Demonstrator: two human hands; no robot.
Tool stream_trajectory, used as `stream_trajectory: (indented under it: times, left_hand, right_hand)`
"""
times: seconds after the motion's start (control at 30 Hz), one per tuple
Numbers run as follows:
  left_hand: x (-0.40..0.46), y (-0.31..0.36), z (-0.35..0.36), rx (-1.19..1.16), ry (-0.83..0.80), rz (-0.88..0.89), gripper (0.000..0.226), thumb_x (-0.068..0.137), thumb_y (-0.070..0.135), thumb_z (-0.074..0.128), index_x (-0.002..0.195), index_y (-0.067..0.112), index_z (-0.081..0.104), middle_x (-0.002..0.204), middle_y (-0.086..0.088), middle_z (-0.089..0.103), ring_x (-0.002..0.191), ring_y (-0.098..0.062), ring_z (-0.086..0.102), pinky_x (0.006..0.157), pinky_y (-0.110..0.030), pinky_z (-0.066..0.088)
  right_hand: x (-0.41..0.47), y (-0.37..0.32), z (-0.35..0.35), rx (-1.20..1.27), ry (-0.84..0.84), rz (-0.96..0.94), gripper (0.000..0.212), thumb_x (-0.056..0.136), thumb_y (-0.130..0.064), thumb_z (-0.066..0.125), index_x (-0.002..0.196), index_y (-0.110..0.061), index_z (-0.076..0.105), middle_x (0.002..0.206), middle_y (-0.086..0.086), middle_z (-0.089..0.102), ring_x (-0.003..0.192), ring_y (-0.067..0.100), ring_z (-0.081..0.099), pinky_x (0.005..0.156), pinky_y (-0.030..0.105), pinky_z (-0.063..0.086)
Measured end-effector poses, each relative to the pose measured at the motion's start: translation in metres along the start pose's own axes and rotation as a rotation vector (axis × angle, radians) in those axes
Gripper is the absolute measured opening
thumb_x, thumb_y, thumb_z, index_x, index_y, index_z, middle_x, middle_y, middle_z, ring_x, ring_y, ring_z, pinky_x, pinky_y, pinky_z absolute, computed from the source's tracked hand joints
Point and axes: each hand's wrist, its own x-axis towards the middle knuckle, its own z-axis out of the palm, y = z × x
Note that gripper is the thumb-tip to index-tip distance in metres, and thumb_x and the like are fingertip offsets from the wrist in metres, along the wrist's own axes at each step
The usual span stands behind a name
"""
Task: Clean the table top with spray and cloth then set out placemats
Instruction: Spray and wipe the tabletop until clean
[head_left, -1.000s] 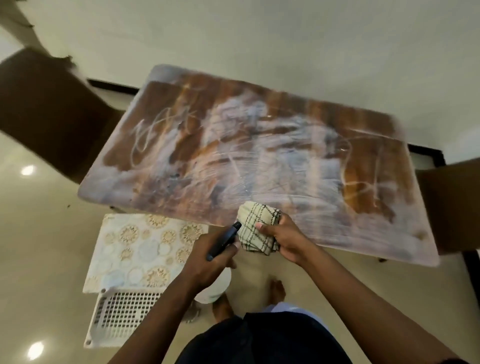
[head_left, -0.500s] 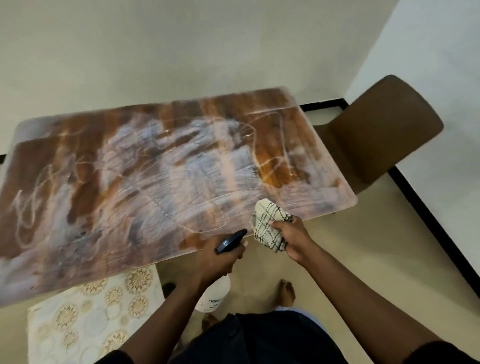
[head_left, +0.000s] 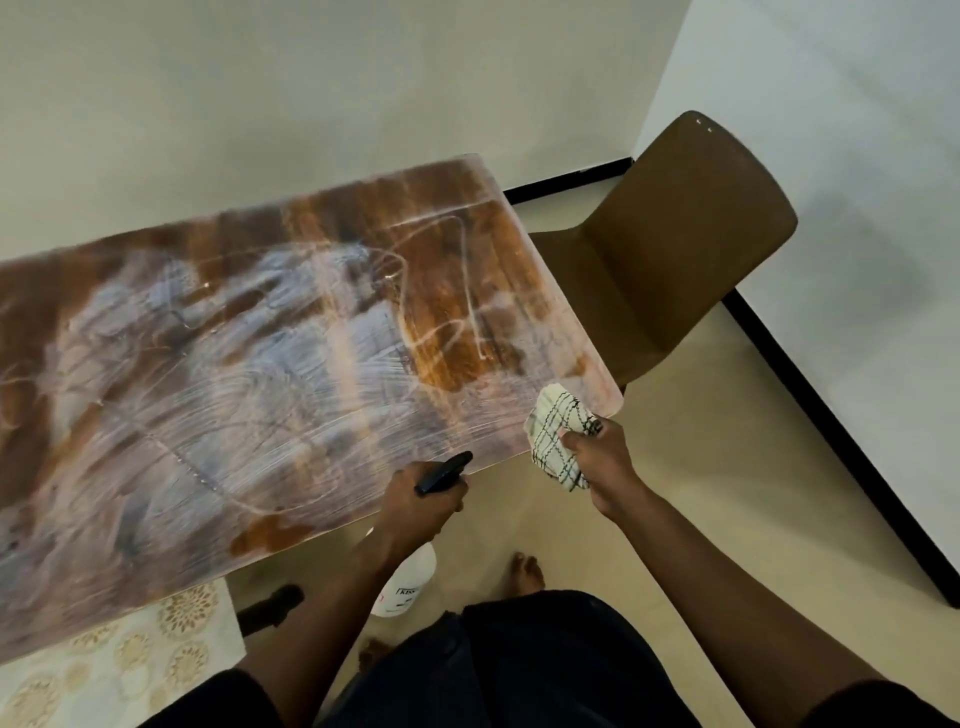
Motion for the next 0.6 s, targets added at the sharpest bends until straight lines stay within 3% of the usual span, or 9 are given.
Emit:
stream_trajectory:
  times: [0.17, 0.37, 0.47, 0.6]
  left_hand:
    - [0.025, 0.009, 0.027, 0.023, 0.018, -0.112, 0.024, 0.098, 0.026, 0.073, 0.080, 0.012, 0.076, 0.076, -0.016, 0.077, 0.042, -0.016, 0.057, 0.043, -0.031, 0.051]
    - [0.043, 0.022, 0.051, 0.026, -0.016, -0.153, 0.027, 0.098, 0.027, 0.073, 0.076, 0.011, 0.076, 0.062, -0.005, 0.073, 0.040, -0.018, 0.054, 0.043, -0.029, 0.047]
    - [0.052, 0.031, 0.060, 0.004, -0.035, -0.161, 0.021, 0.098, 0.022, 0.072, 0.084, 0.009, 0.079, 0.072, -0.013, 0.078, 0.040, -0.017, 0.052, 0.042, -0.029, 0.046]
    - [0.065, 0.044, 0.072, -0.035, -0.051, -0.160, 0.015, 0.096, 0.018, 0.072, 0.087, 0.008, 0.079, 0.072, -0.010, 0.079, 0.036, -0.015, 0.047, 0.041, -0.027, 0.043]
  right_hand:
    - [0.029, -0.004, -0.040, -0.034, 0.040, -0.010, 0.034, 0.094, 0.007, 0.058, 0.119, -0.008, 0.075, 0.107, 0.009, 0.079, 0.097, 0.030, 0.077, 0.092, 0.056, 0.061]
    - [0.046, -0.004, -0.067, -0.049, 0.071, -0.001, 0.032, 0.095, 0.004, 0.059, 0.120, -0.009, 0.074, 0.107, 0.008, 0.078, 0.096, 0.027, 0.077, 0.090, 0.052, 0.062]
    - [0.049, -0.002, -0.075, -0.018, 0.096, 0.043, 0.033, 0.094, 0.005, 0.058, 0.119, -0.009, 0.075, 0.106, 0.008, 0.078, 0.094, 0.028, 0.077, 0.089, 0.051, 0.063]
    - [0.043, 0.002, -0.083, -0.022, 0.166, 0.078, 0.031, 0.095, 0.004, 0.056, 0.118, -0.008, 0.074, 0.106, 0.009, 0.077, 0.093, 0.027, 0.075, 0.085, 0.040, 0.063]
